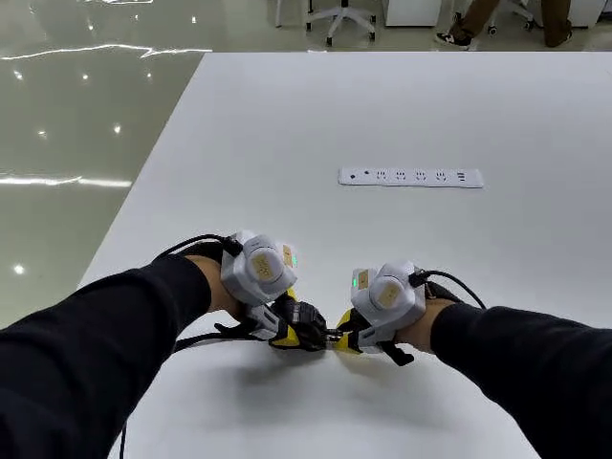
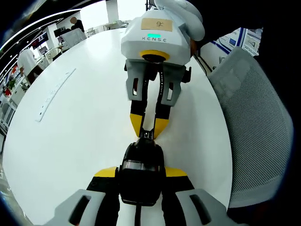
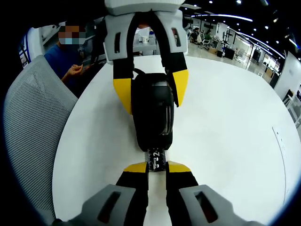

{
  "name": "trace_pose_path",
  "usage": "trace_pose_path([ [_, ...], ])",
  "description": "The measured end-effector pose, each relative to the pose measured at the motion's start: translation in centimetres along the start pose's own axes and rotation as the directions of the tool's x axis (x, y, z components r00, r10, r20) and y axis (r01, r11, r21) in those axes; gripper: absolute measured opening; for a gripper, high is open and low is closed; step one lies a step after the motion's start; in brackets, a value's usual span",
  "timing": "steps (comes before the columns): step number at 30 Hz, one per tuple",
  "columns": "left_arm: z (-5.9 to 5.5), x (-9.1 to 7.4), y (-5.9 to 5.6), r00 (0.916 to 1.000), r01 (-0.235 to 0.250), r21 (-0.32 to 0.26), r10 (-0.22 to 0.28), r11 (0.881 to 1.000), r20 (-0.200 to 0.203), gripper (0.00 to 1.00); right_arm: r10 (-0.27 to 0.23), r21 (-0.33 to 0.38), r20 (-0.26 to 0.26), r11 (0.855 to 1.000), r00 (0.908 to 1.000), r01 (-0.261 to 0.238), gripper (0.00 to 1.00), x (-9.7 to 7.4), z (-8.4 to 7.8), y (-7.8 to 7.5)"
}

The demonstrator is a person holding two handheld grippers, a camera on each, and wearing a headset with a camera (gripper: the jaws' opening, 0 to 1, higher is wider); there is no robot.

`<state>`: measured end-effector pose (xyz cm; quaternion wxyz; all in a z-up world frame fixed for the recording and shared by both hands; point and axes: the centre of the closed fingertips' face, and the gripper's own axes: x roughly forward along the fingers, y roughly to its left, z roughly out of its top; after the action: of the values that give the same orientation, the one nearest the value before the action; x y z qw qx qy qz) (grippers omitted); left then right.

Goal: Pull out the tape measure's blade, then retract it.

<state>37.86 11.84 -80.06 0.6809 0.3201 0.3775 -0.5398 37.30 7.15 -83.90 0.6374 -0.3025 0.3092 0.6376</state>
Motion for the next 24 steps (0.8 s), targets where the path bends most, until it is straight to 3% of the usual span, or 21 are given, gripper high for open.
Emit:
trace_pose_path([
  [24,-0.1,0.1,-0.1,0.9999,-0.014,-0.021,0.014,1.0,0.001,0.31,-0.01,-0.001,-0.013,1.0,0.9999,0.01,0.08,-1.0,-1.4,-0.1],
])
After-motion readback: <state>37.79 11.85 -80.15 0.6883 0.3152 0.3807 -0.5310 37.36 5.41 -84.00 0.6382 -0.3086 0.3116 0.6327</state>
